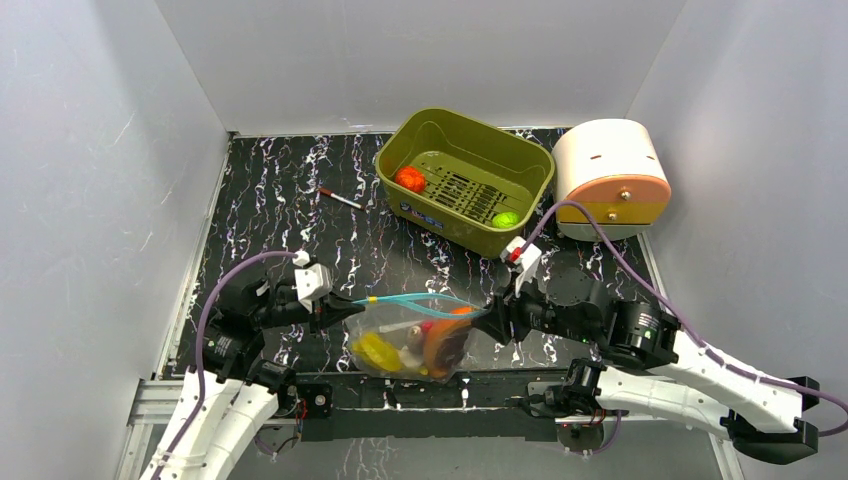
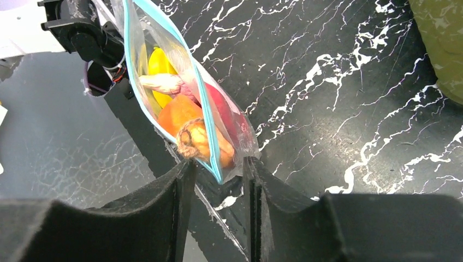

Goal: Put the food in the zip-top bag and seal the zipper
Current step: Zip the zipper food storage bag at the center of the board.

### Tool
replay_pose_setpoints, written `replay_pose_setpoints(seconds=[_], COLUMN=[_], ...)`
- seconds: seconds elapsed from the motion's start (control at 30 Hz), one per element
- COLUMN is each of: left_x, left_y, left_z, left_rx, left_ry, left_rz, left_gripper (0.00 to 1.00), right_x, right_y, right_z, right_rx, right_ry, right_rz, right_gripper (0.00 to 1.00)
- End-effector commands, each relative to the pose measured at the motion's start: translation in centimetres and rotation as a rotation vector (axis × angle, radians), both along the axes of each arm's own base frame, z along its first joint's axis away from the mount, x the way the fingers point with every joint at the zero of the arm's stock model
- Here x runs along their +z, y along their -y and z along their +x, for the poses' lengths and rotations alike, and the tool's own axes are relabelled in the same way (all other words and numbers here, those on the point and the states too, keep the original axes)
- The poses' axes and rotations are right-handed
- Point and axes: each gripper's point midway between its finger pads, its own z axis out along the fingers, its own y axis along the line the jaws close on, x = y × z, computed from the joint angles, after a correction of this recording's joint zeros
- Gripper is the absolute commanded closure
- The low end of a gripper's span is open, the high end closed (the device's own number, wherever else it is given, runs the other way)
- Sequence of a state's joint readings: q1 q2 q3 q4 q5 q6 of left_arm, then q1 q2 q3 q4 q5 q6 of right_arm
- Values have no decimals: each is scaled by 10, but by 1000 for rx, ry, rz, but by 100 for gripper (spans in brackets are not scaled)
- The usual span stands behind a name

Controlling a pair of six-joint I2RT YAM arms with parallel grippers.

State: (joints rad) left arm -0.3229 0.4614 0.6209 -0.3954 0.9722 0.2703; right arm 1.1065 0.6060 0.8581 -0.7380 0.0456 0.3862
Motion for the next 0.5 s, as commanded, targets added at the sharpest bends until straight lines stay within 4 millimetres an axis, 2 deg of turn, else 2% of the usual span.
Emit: replay_pose_setpoints(seconds=[0.0,0.07,0.17,0.2,0.27,0.3,0.37,0.47], left_x=[-1,-2,-1,0,5,11,29,62], left_y=[-3,-3,-3,-2,-1,0,3,11], left_z=[-3,-4,-3,-3,-1,2,8,15], left_rx=[-3,-5,-2,-2,1,8,28,28], left_ry=[33,34,39,41,50,57,86,132], left_rz=[18,17,11,7,-10,-27,-79,-192], left_gripper=[100,100,100,100,100,100,100,100], right_x=[27,32,40,46,63,78,110,144], right_y=[-5,-8,-15,-17,-20,-20,-18,-23], right_z=[2,0,-3,-5,-6,-6,-5,-1], right_rx=[11,33,78,106,136,147,161,194], right_ry=[64,83,123,144,185,219,280,334], right_rz=[99,132,168,181,200,212,216,178], right_gripper=[69,78,97,100,100,100,100,100])
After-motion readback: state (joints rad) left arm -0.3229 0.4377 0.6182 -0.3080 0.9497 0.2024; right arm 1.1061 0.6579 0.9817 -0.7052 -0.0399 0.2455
